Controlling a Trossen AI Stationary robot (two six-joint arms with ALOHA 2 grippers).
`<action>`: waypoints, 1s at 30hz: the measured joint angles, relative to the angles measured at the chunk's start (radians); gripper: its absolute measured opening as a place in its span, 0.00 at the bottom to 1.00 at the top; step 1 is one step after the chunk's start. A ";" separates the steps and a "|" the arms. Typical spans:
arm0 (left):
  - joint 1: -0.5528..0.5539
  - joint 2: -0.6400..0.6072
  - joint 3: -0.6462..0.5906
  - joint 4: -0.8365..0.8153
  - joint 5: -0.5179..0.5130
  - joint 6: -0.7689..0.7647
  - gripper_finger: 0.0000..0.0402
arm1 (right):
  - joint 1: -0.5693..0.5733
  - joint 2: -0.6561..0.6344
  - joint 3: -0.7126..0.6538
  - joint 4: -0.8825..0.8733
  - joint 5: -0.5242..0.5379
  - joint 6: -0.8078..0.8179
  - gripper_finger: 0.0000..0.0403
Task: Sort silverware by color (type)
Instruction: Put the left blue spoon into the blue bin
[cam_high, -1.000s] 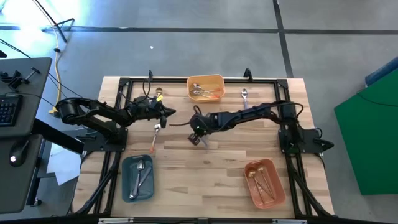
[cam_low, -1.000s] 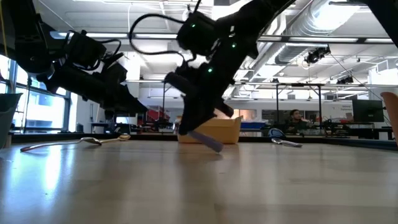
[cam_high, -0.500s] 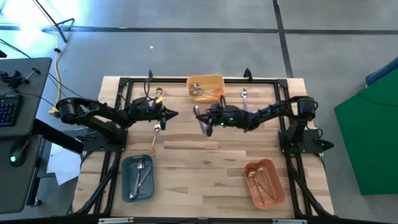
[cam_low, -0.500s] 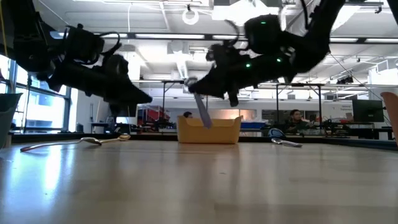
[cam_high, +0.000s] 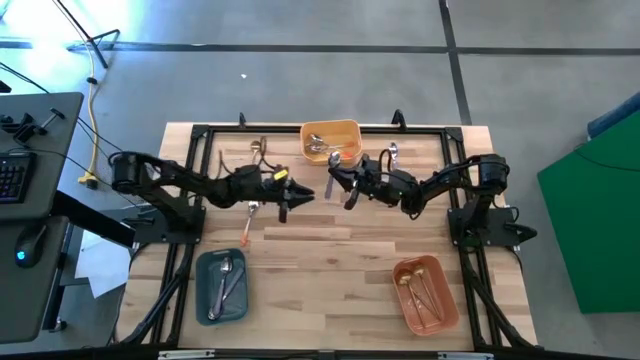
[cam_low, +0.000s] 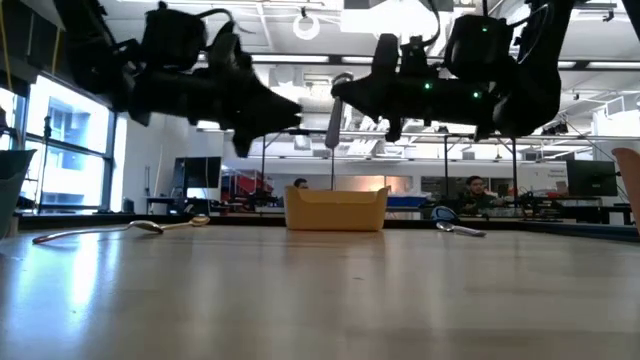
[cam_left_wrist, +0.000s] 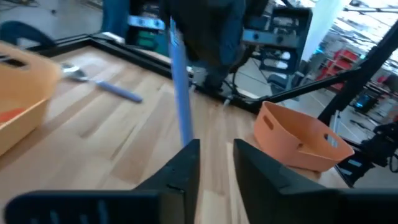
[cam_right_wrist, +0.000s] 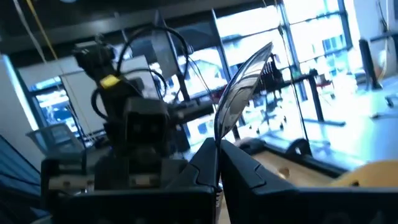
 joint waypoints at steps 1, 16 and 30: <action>-0.006 0.020 0.022 -0.001 0.000 0.003 0.25 | 0.004 0.000 0.000 0.017 0.002 -0.008 0.00; -0.038 0.110 0.174 -0.009 -0.043 0.037 0.47 | 0.058 0.000 0.005 0.079 0.012 -0.082 0.00; -0.052 0.105 0.297 -0.212 -0.013 0.095 0.04 | 0.073 -0.002 0.032 0.079 -0.023 -0.087 0.00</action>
